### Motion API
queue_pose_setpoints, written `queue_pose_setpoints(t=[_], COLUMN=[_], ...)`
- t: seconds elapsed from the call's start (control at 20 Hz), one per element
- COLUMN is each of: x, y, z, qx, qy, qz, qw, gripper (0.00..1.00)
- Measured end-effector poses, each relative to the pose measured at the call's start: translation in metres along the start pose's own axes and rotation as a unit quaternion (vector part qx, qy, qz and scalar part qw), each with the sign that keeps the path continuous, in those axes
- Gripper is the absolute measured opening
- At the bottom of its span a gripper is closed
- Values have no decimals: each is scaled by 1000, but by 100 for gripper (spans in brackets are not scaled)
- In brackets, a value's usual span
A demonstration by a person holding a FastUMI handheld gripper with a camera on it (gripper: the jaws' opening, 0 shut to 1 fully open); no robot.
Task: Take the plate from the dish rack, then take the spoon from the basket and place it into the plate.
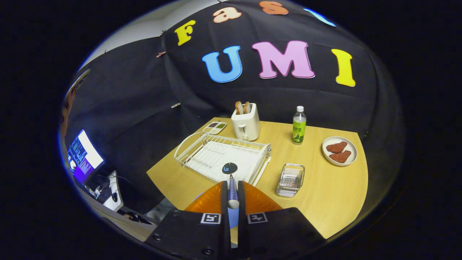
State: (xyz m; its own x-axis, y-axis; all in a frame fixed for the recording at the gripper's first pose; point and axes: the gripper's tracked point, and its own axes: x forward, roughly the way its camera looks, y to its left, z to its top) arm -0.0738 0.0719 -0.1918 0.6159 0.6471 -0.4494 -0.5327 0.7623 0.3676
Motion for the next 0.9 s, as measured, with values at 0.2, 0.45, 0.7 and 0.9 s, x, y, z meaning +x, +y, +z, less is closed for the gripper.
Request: queue_pose_setpoints(t=[0.2,0.45,0.7,0.9], x=[18,38,60,76], y=[24,22,10,5], z=[-40,-92,-128,-139], qx=[-24,-38,-31,-11], qy=[46,103,131,131], qz=[21,14,-6,-14], qw=[998,994,991,991], gripper=[12,12,12,12])
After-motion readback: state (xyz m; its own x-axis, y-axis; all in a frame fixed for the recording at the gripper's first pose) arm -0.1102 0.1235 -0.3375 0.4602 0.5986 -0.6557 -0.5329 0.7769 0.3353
